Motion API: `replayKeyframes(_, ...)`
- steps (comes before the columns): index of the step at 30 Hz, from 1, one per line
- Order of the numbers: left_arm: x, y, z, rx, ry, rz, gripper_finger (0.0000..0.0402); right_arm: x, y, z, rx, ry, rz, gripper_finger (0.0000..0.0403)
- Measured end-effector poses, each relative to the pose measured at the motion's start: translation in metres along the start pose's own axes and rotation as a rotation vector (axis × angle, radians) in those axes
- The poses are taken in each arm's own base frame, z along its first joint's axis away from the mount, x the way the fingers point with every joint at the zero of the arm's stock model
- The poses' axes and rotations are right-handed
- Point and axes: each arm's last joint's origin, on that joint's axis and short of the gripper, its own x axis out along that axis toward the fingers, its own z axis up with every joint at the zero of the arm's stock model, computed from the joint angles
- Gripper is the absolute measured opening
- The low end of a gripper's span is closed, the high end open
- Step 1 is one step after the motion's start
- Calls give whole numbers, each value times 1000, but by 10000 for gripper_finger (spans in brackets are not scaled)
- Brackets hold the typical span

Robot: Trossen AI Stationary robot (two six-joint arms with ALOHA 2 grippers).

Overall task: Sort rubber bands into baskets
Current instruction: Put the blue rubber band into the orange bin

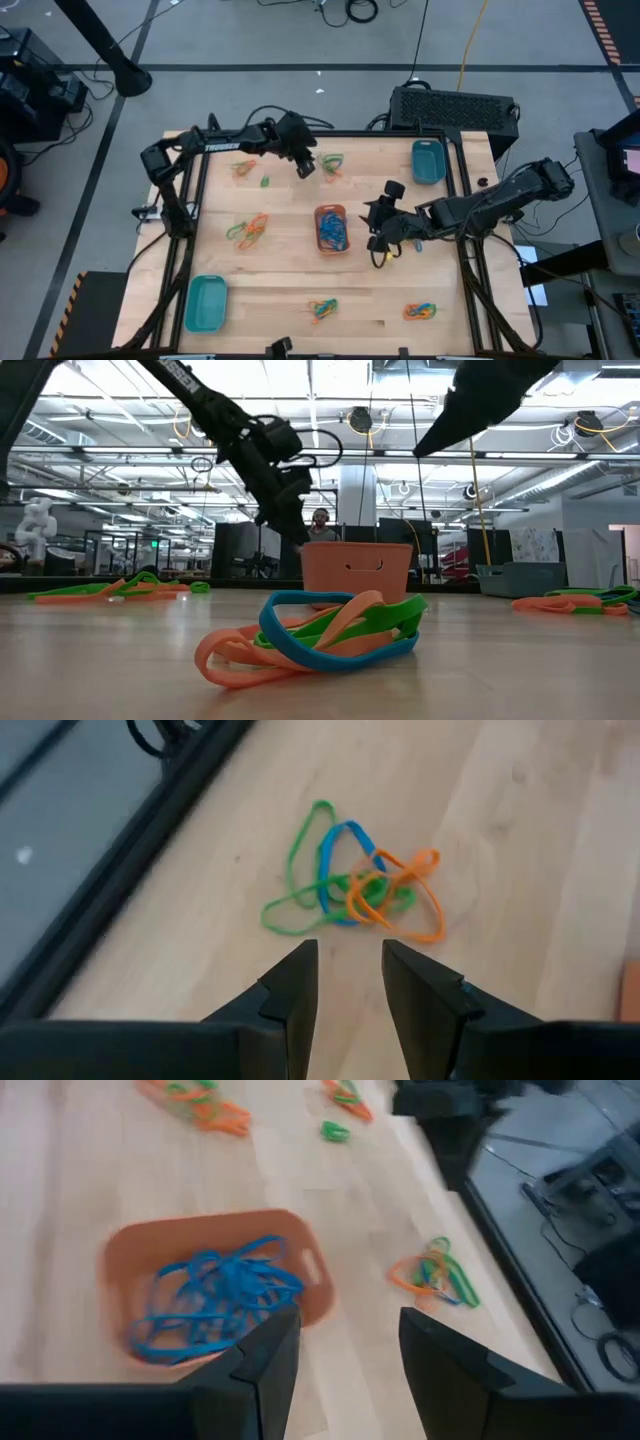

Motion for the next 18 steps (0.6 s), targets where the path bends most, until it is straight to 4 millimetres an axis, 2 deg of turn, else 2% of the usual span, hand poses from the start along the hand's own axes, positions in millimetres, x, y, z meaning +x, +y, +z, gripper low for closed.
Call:
replayKeyframes(4, -8, 3, 4, 18, 20, -11, 121, 28, -31, -8, -13, 86, -103, 164)
replayKeyframes(6, -20, 2, 8, 34, 8, -9, 121, 44, -55, -6, -21, 95, -71, 164)
replayKeyframes(10, -43, -1, 15, 80, -47, -2, 121, 74, -102, 3, -60, -16, 70, 164)
replayKeyframes(12, -53, -3, 14, 100, -72, 1, 121, 88, -123, -1, -64, -37, 100, 164)
replayKeyframes(15, -58, -4, 10, 122, -117, 7, 121, 116, -152, -14, 20, -23, 105, 164)
replayKeyframes(18, -54, -4, 3, 143, -183, 16, 121, 150, -172, -24, 140, 24, 94, 164)
